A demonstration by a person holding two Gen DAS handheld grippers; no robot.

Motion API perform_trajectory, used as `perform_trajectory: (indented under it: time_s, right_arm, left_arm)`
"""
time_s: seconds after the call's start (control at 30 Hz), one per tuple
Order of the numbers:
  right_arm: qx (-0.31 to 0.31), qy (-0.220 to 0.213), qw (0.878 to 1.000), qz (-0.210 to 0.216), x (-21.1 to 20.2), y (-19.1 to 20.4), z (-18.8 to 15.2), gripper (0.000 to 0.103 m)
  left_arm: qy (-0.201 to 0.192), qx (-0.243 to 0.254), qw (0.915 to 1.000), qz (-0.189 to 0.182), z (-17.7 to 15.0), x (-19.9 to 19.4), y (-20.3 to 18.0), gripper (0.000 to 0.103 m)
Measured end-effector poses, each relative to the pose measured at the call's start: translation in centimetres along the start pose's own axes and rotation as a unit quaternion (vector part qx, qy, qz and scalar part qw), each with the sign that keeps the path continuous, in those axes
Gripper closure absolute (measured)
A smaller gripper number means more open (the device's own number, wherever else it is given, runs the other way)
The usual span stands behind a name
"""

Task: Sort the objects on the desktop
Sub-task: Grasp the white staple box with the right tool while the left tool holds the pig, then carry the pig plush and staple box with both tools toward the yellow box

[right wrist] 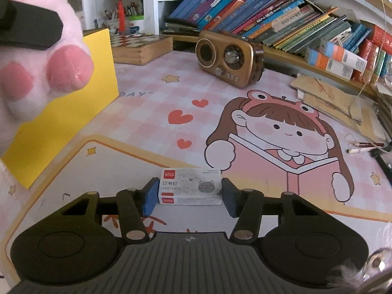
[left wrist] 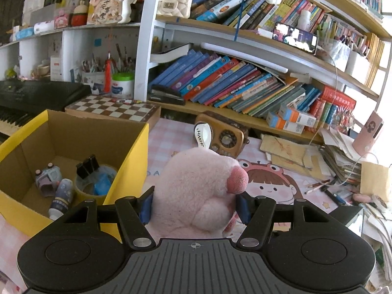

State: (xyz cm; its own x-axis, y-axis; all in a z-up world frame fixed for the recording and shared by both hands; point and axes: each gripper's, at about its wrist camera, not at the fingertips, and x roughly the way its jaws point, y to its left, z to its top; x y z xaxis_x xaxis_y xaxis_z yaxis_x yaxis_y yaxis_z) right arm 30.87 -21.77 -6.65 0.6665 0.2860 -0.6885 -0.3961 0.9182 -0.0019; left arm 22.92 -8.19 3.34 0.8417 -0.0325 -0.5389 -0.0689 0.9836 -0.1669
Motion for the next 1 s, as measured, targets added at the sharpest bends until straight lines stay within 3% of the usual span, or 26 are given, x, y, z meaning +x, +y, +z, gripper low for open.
perform_trajectory:
  time_s: [0.53, 1.0]
  right_arm:
    - [0.064, -0.029, 0.998, 0.0, -8.3, -5.1, -0.1, 0.052]
    - [0.065, -0.04, 0.997, -0.005, -14.3, -3.2, -2.0, 0.052]
  left_arm:
    - [0.008, -0.005, 0.9991, -0.042, -2.1, -2.2, -0.7, 0.039]
    - [0.009, -0.004, 0.9981, -0.061, -5.4, -6.0, 0.5, 0.039]
